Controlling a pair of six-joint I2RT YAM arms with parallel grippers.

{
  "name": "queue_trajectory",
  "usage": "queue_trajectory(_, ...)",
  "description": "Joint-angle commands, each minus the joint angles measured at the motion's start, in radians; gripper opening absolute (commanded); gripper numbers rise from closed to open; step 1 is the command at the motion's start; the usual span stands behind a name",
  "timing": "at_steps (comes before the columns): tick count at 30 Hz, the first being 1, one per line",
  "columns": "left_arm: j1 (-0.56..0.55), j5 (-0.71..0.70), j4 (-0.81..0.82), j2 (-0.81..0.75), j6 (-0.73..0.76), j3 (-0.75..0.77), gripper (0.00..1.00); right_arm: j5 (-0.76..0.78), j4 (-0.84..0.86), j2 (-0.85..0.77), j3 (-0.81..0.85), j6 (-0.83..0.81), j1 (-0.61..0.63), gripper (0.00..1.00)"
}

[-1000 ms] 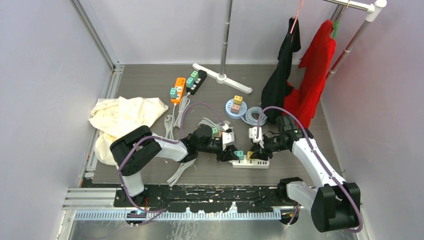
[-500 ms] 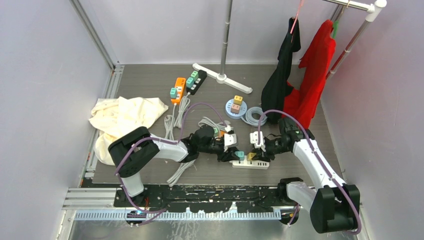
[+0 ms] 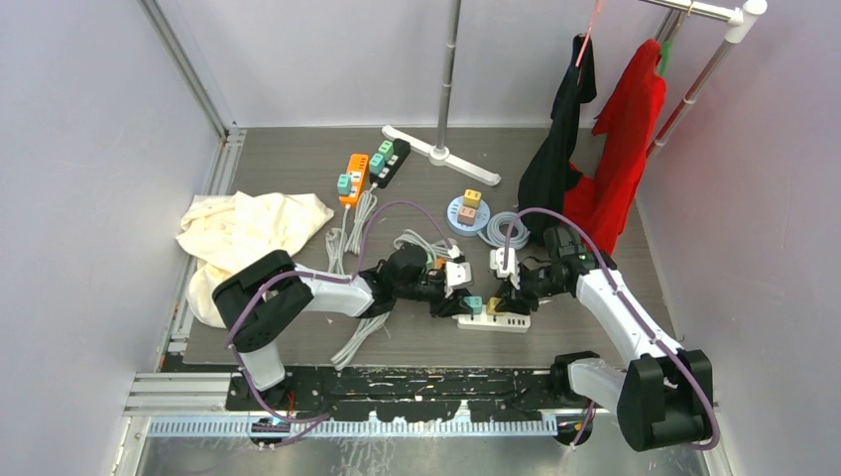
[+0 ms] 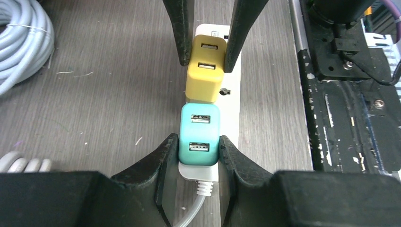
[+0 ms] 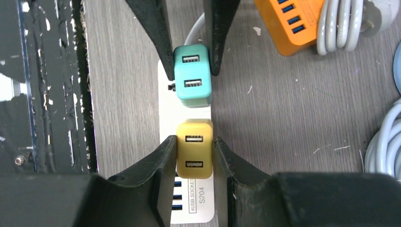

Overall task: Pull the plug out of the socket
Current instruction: Remove the plug from the socket.

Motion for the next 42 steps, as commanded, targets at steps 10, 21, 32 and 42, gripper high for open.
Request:
queue_trajectory(10,0.019,-0.087,-0.253,-0.014,0.056,-0.013,0.0,0.084,-0.158,-0.052,0.02,-0.178,-0.117,0.01)
queue_trajectory(21,0.02,-0.061,-0.327,0.033,0.071,0.066,0.0,-0.047,-0.035,-0.031,0.024,-0.012,-0.026,0.01)
queue_trajectory(32,0.019,-0.06,-0.382,0.046,0.053,0.067,0.0,-0.037,0.061,-0.026,0.067,0.11,-0.115,0.01)
queue_trajectory(42,0.02,-0.034,-0.435,0.086,0.055,0.128,0.0,-0.128,-0.176,-0.063,-0.028,-0.155,-0.058,0.01)
